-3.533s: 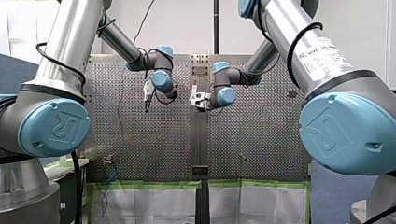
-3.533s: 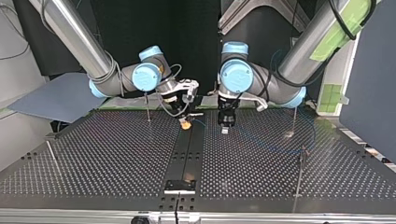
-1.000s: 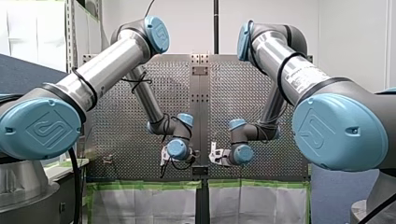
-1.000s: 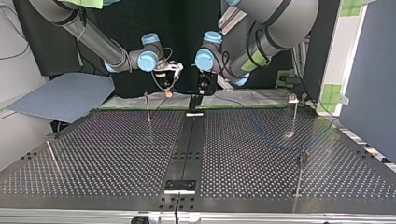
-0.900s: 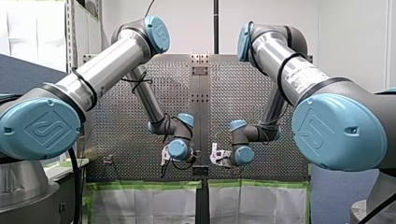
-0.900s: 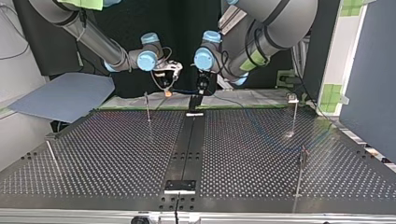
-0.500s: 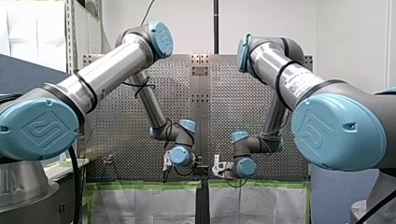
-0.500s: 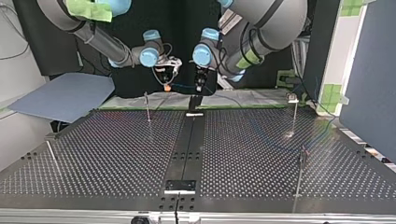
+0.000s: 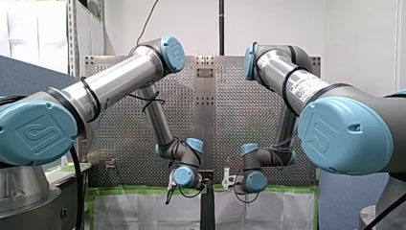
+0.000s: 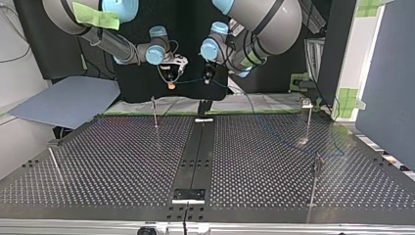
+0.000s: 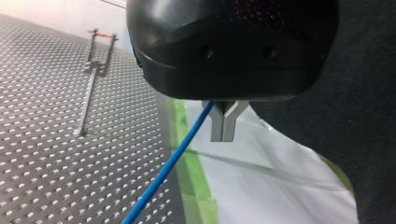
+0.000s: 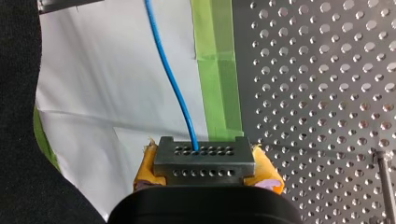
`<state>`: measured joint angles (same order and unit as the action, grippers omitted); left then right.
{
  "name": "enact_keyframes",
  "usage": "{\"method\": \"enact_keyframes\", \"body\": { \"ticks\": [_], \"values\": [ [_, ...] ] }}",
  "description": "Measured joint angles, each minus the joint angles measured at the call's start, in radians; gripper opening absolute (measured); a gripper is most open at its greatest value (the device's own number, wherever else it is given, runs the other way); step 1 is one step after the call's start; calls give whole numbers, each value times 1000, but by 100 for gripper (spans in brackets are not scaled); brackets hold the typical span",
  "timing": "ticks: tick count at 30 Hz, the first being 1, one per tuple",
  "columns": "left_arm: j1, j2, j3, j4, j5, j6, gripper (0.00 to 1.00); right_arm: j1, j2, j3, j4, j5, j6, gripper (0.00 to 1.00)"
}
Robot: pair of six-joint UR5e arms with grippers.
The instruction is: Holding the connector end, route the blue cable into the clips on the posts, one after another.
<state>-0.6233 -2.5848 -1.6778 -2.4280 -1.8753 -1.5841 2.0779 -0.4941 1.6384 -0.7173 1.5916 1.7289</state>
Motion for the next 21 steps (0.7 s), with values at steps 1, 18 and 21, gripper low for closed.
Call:
{"method": "enact_keyframes", "body": {
  "ticks": [1,18,21],
  "values": [
    [-3,-4,0,4,-1,1,0,-2,0,4,-2,1,0,0],
    [-53,-15,0,51,-11,-7,0,-61,-5,75,-72,-9,2,0],
    [-65,-16,0,61,-13,-15,0,-80,-16,92,-89,-26,1,0]
  ]
}}
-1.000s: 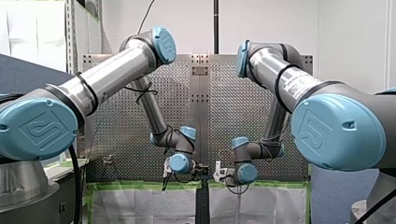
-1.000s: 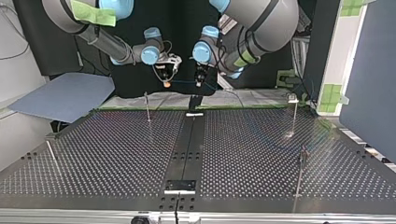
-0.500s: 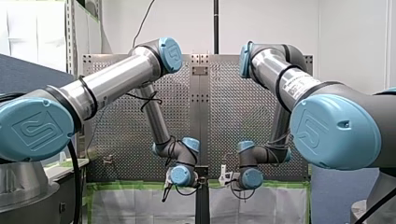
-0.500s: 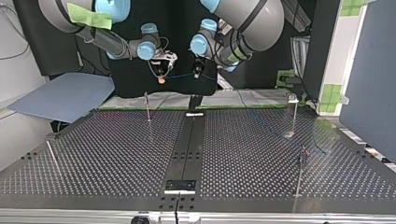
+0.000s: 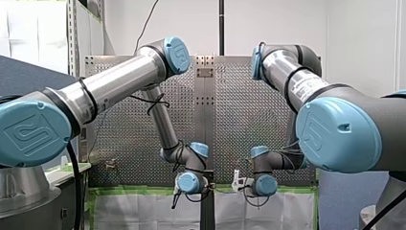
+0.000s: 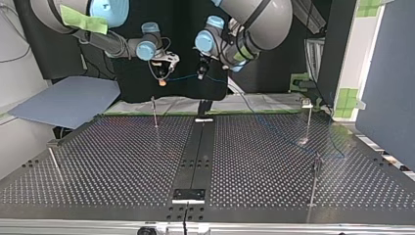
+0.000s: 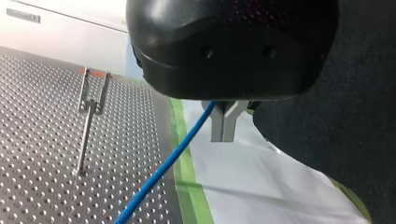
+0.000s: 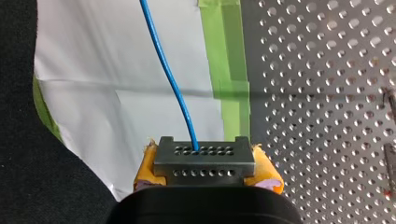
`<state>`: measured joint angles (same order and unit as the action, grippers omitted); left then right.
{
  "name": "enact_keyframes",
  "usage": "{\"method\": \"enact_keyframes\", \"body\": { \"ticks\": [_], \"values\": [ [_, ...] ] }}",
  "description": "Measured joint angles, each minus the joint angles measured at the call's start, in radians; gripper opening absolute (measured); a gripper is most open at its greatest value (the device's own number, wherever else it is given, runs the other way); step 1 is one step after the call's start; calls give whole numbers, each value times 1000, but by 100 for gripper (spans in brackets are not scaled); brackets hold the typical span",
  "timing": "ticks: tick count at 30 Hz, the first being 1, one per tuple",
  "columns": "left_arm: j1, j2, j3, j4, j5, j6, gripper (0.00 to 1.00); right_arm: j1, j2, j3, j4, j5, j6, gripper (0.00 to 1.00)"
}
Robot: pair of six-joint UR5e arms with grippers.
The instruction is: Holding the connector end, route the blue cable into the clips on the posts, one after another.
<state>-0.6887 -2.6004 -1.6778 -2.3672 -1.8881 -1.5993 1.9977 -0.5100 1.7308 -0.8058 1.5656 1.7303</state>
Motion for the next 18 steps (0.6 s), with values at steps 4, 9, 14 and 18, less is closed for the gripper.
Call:
{"method": "enact_keyframes", "body": {
  "ticks": [4,9,14,18],
  "values": [
    [-17,-11,2,7,2,-15,0,-34,-30,34,-33,-26,0,0],
    [-44,-42,30,8,1,-34,0,-81,-62,79,-71,-68,-1,0],
    [-81,-74,74,5,-11,-75,0,-127,-67,102,-94,-114,-2,0],
    [-100,-82,113,6,-39,-104,0,-161,-67,106,-97,-150,-6,0]
  ]
}}
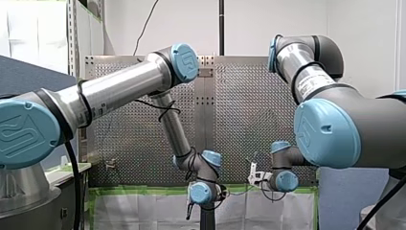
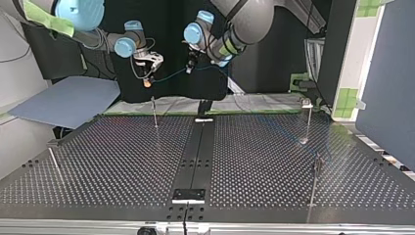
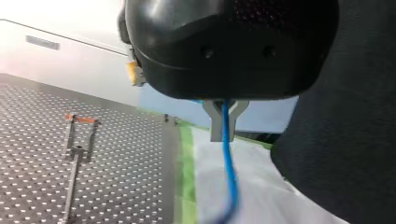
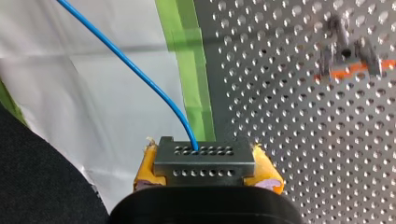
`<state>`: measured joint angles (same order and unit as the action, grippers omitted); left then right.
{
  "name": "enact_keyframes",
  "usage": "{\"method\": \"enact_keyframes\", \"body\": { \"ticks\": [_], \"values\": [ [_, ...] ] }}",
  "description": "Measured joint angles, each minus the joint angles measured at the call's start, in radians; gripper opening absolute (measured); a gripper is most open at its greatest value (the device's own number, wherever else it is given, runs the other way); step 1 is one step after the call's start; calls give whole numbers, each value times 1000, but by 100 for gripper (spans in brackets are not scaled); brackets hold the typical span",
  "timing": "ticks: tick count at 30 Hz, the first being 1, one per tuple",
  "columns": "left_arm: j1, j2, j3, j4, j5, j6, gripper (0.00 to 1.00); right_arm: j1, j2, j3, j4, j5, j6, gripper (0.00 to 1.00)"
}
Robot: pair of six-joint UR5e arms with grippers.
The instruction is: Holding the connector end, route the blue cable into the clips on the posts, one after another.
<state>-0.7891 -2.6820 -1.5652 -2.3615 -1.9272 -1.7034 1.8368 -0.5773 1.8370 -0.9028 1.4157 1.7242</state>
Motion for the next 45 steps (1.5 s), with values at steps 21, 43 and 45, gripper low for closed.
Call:
{"method": "enact_keyframes", "body": {
  "ticks": [21,43,45],
  "values": [
    [-20,-1,91,-20,-135,-12,0,-36,-4,-3,-19,-144,-4,0],
    [-32,-13,179,-31,-145,-12,0,-78,-155,17,86,-137,-1,0],
    [-33,-19,188,-32,-137,-16,0,-89,-161,20,88,-124,0,0]
  ]
}}
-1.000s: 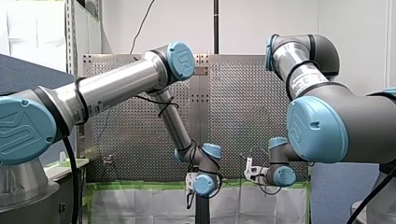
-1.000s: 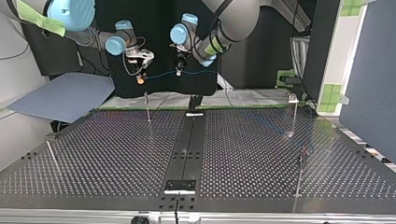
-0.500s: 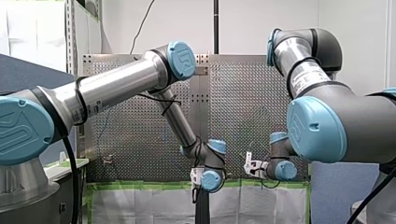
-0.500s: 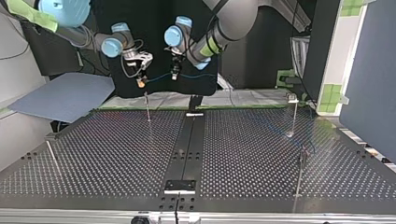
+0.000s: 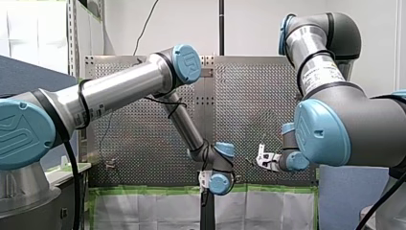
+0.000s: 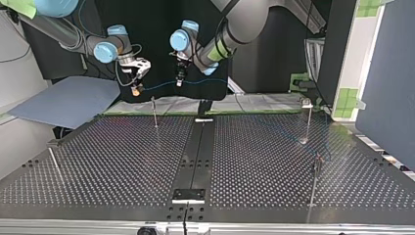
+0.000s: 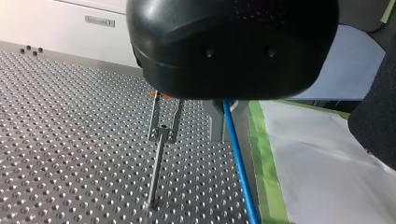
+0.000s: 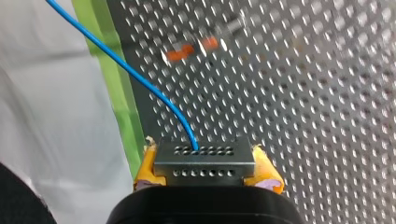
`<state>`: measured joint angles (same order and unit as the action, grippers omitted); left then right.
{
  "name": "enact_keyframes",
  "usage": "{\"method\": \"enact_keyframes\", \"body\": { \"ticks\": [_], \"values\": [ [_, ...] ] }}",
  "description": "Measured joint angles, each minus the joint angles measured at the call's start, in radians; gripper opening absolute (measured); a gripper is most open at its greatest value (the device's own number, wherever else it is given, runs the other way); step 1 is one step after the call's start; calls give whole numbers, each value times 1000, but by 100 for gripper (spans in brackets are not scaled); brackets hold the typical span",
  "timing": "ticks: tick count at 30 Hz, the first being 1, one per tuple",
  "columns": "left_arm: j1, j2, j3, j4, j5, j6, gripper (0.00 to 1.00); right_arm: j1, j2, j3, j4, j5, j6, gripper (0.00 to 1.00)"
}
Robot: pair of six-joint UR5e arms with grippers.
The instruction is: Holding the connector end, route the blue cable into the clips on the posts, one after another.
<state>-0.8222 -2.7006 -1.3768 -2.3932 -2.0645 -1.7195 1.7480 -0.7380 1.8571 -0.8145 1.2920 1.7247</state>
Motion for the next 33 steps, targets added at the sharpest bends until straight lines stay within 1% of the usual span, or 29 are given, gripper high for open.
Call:
{"method": "enact_keyframes", "body": {
  "ticks": [3,8,12,15,19,22,26,30,33],
  "values": [
    [-5,-5,15,-2,8,-7,0,-14,-3,1,-2,6,5,0],
    [-14,-7,40,-3,28,-38,0,-32,-3,2,-16,-10,14,0],
    [-23,-7,64,-3,33,-65,0,-40,-3,3,-23,-17,16,0],
    [-28,-10,86,-3,35,-81,0,-43,-1,3,-26,-30,16,0],
    [-30,-32,117,-17,35,-94,0,-46,-1,3,-27,-42,17,0],
    [-31,-55,142,-39,28,-101,0,-51,-1,3,-28,-47,18,0],
    [-27,-88,177,-59,6,-102,0,-60,1,3,-32,-54,19,0],
    [-21,-100,203,-61,-22,-87,0,-67,9,3,-42,-55,20,0],
    [-19,-101,209,-53,-38,-78,0,-74,26,3,-59,-58,24,0]
  ]
}}
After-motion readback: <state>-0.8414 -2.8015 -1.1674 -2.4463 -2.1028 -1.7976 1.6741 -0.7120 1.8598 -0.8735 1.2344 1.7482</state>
